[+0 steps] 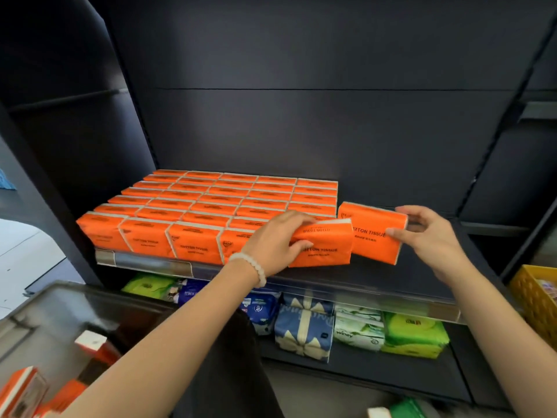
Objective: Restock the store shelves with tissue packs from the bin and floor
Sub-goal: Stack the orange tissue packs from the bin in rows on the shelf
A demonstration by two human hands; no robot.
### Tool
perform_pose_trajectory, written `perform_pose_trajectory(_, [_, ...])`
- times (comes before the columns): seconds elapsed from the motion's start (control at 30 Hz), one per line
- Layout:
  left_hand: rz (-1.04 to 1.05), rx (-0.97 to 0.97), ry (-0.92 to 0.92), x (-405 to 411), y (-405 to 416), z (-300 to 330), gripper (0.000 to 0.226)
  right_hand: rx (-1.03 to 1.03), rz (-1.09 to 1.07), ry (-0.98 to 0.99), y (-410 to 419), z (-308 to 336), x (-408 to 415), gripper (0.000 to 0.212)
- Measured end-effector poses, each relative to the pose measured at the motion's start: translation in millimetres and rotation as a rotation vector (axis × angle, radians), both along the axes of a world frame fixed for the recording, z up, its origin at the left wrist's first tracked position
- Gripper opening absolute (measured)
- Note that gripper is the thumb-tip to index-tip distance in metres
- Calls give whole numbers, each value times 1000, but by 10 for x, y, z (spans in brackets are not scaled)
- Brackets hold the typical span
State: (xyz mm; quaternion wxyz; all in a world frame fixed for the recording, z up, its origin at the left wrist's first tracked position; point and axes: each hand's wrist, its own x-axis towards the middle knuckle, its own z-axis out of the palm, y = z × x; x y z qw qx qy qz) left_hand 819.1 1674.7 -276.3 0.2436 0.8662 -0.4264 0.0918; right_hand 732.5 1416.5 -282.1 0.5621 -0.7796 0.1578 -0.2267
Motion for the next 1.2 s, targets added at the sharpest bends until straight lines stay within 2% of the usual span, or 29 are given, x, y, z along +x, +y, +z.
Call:
perform_pose_trajectory(0.17, [31,149,10,168,-51,-246,41,58,90,39,9,-237,208,42])
perform_pose_trajectory(0.27, [65,263,-101,273,-49,-336,43,44,164,92,73,-360,327,44])
perform_pose_trajectory(0.47, [111,361,-189,380,-32,-415,58,75,108,93,59,-621,468,60])
perform_pose_trajectory(0.53, [129,356,-210,391,-41,-438,57,116,87,99,46,-672,484,54])
perform_pose_trajectory(0.67, [143,332,-233,399,-65,-480,56,188,117,79,99,-742,499,29])
perform_pose_trajectory(0.73, [132,308,-245,406,-52,-487,56,225,142,62,166,-766,512,28])
perform_pose_trajectory(0.83, [80,289,-248,410,-44,-490,56,328,142,18,289,-776,555,38])
perform_pose_trajectory(0.9, [50,317,-243,409,-58,-495,54,357,158,8,369,-773,578,31])
perform_pose_trajectory(1.03, [54,370,-229,416,-83,-505,52,297,210,36,470,-791,589,16])
perform_pose_trajectory(1.2, [94,303,-232,380,-100,-556,48,53,190,48,463,-802,570,23])
